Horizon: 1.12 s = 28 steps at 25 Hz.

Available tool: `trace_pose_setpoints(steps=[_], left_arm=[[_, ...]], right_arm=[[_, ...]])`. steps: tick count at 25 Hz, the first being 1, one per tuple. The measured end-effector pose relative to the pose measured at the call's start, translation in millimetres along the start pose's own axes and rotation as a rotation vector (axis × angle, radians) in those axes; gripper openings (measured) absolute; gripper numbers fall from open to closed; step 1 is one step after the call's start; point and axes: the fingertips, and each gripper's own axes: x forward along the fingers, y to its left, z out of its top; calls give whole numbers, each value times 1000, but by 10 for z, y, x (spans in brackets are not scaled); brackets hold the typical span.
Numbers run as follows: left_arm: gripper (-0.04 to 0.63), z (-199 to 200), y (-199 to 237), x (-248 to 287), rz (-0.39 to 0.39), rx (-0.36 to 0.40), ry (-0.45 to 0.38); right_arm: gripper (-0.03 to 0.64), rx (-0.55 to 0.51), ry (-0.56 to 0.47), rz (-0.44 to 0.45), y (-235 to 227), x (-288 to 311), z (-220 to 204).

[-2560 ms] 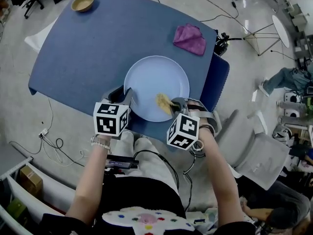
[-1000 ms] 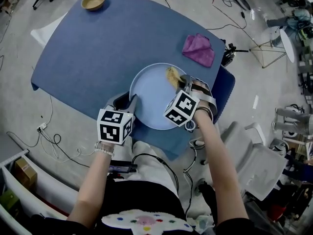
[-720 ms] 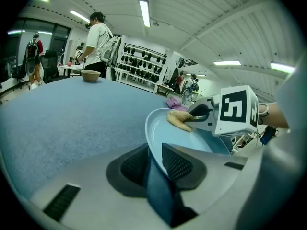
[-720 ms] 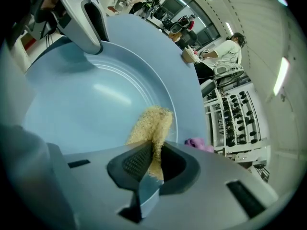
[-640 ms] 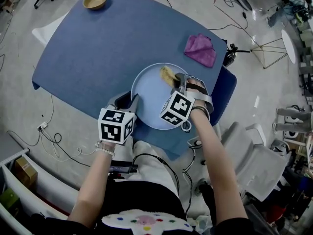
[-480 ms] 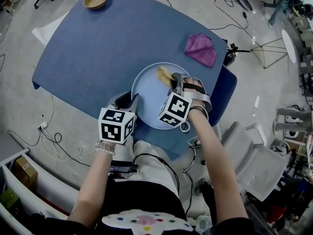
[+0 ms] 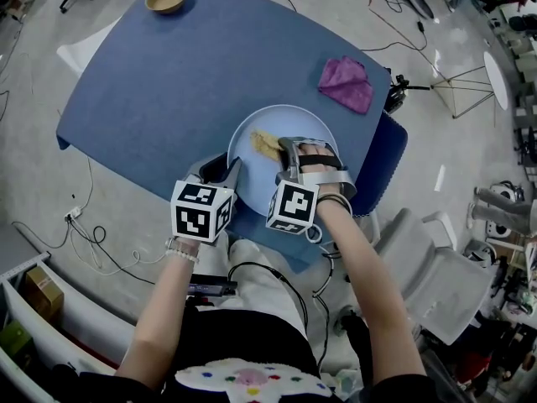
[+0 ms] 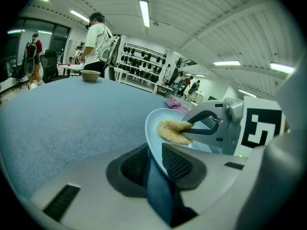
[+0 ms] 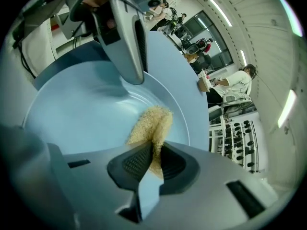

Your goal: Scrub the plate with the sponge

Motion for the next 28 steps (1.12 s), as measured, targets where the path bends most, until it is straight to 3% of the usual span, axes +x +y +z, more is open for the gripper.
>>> trace_pose_setpoints(steps=[20,28], left_arm=[[100,17,12,16,4,4,1],[100,22,2,16,9,6,0]], right_arm=[[40,-103,-118,140,725,-583,257],[40,-62,-136,180,841,-645,237]])
